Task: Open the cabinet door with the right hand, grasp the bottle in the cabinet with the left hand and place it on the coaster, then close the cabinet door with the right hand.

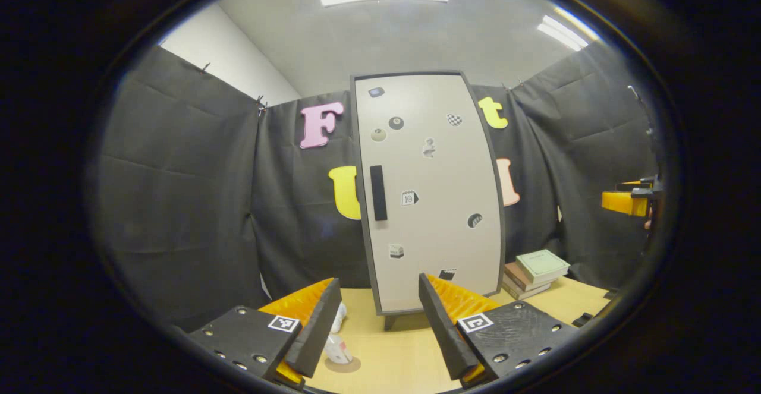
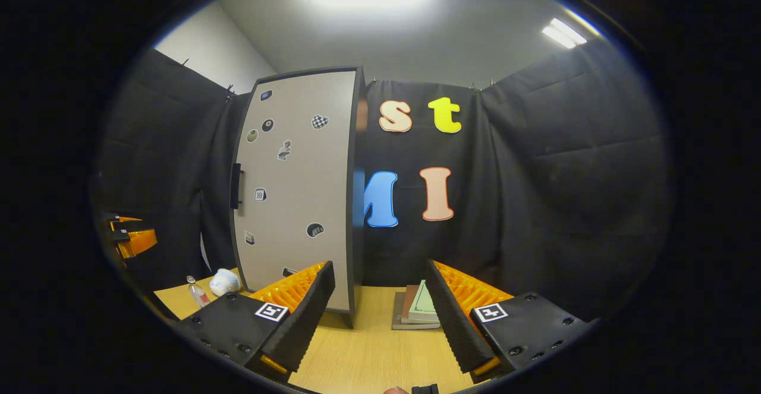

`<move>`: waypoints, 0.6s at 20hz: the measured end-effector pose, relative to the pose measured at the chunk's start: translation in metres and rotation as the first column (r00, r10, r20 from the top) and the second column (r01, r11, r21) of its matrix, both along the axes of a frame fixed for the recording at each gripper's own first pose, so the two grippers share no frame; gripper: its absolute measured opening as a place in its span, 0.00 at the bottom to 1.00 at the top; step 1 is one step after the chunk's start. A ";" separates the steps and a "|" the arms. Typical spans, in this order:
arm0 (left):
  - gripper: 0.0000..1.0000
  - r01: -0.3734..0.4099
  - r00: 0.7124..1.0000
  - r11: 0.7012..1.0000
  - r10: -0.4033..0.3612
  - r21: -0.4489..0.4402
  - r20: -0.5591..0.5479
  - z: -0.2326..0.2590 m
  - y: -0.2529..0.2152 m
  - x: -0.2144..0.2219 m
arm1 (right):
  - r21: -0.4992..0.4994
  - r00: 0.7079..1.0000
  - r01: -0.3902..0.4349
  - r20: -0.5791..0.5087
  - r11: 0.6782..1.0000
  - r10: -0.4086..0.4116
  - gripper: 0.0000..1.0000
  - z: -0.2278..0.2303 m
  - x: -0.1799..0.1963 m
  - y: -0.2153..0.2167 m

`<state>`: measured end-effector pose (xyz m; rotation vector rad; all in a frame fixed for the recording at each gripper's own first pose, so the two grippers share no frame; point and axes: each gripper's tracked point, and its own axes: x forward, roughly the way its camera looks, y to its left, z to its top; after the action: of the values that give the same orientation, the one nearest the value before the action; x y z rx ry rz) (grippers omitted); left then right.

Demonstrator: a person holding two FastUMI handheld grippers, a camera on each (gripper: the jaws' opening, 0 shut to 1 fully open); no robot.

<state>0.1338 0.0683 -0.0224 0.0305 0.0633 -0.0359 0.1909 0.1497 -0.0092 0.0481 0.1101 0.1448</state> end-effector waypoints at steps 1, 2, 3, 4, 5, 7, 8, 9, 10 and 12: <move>0.81 -0.001 1.000 1.000 0.001 0.003 0.001 0.001 0.002 0.000 | 0.008 1.000 -0.001 0.001 1.000 0.001 0.97 0.001 -0.004 0.003; 0.81 -0.005 1.000 1.000 0.005 0.005 0.005 0.003 0.005 -0.001 | 0.016 1.000 -0.006 0.003 1.000 0.006 0.96 0.002 -0.007 0.006; 0.79 -0.012 1.000 1.000 0.012 0.005 0.011 0.005 0.008 0.000 | 0.018 1.000 -0.012 0.005 1.000 0.012 0.97 0.002 -0.009 0.013; 0.79 -0.016 1.000 1.000 0.016 0.003 0.016 0.007 0.011 -0.001 | 0.013 1.000 -0.014 0.007 1.000 0.014 0.96 0.003 -0.010 0.017; 0.79 -0.017 1.000 1.000 0.017 0.001 0.020 0.008 0.013 -0.001 | 0.006 1.000 -0.007 0.009 1.000 0.007 0.98 0.002 -0.010 0.019; 0.81 -0.016 1.000 1.000 0.017 -0.002 0.025 0.011 0.019 -0.001 | 0.010 1.000 0.001 0.014 1.000 -0.001 0.98 0.007 -0.012 0.024; 0.79 -0.018 1.000 1.000 0.018 -0.008 0.024 0.011 0.021 -0.001 | 0.019 1.000 -0.001 0.022 1.000 0.000 0.98 0.012 -0.014 0.027; 0.79 -0.019 0.999 1.000 0.020 -0.016 0.026 0.012 0.023 -0.002 | 0.025 1.000 0.000 0.029 1.000 -0.001 0.98 0.014 -0.015 0.030; 0.83 -0.020 0.999 1.000 0.020 -0.025 0.029 0.014 0.023 -0.003 | 0.024 0.999 0.003 0.033 1.000 -0.003 0.97 0.017 -0.015 0.031; 0.81 -0.019 0.999 0.999 0.020 -0.028 0.033 0.016 0.024 -0.006 | 0.020 0.999 0.006 0.051 1.000 -0.007 0.97 0.023 -0.018 0.032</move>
<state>0.1274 0.0924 -0.0065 0.0027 0.0300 -0.0169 0.1724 0.1819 0.0136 0.0643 0.0580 0.1402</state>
